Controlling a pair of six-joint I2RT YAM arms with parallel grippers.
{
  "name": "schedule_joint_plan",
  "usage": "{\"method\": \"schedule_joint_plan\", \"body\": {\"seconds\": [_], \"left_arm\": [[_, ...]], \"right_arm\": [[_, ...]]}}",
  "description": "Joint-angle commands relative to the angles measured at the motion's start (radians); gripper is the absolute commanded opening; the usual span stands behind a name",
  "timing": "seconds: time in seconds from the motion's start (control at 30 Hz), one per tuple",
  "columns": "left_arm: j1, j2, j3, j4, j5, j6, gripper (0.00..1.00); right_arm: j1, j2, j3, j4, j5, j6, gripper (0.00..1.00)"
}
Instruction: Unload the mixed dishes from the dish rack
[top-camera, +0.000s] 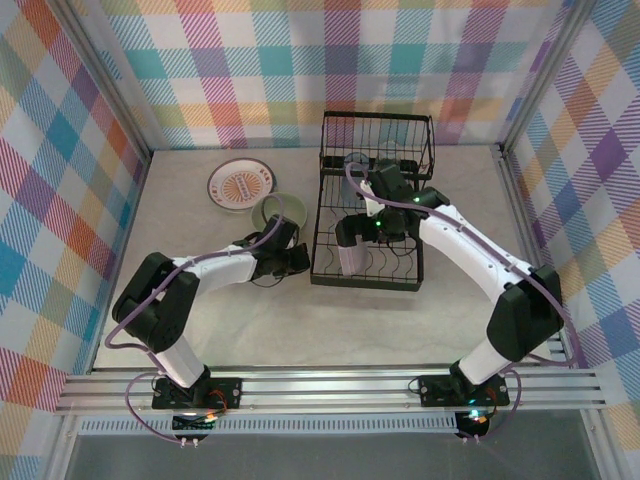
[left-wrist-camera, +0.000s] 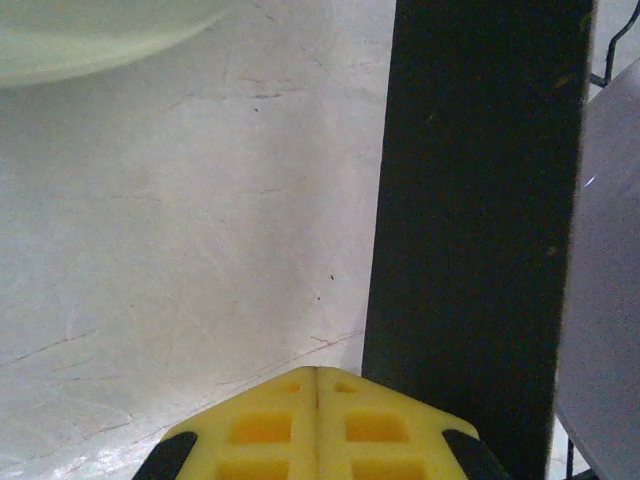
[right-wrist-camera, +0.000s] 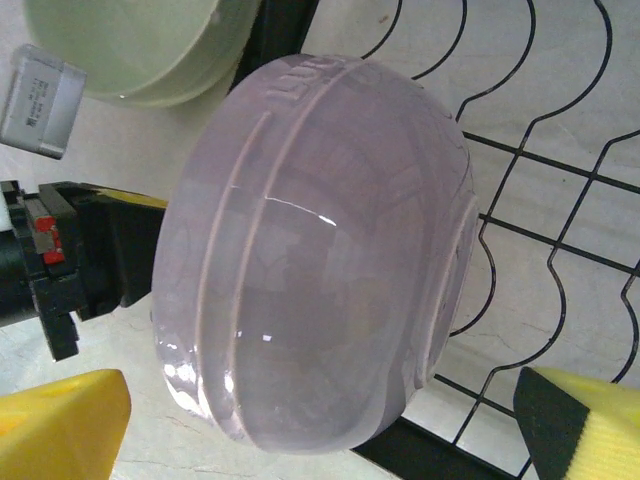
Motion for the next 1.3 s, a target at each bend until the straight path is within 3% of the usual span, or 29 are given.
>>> {"method": "schedule_joint_plan", "body": {"seconds": [0.0,0.4,0.6,0.77,1.13,1.27], "left_arm": [[-0.030,0.019,0.012,0.050,0.020,-0.027,0.02],[-0.094,0.068,0.031,0.094,0.030,-0.060,0.03],[-0.101,0.013,0.016,0.055,-0.009,-0.054,0.05],[-0.101,-0.074,-0.010,-0.007,-0.062,-0.018,0.24],[-0.077,-0.266,-0.049,-0.117,-0.122,0.026,0.48],[-0.063,-0.350,-0.063,-0.162,-0.131,0.041,0.53]], "right_arm": [[0.002,0.022,0.031,-0.046,0.013,-0.035,0.99],[-0.010,0.030,0.039,-0.048,-0.061,-0.056,0.99],[-0.033,0.046,0.047,-0.067,-0.009,-0.057,0.99],[-0.045,0.065,0.046,-0.073,0.007,-0.053,0.99],[-0.045,0.091,0.020,-0.043,-0.057,-0.042,0.99],[-0.045,0.101,0.029,-0.049,-0.055,-0.041,0.99]]}}
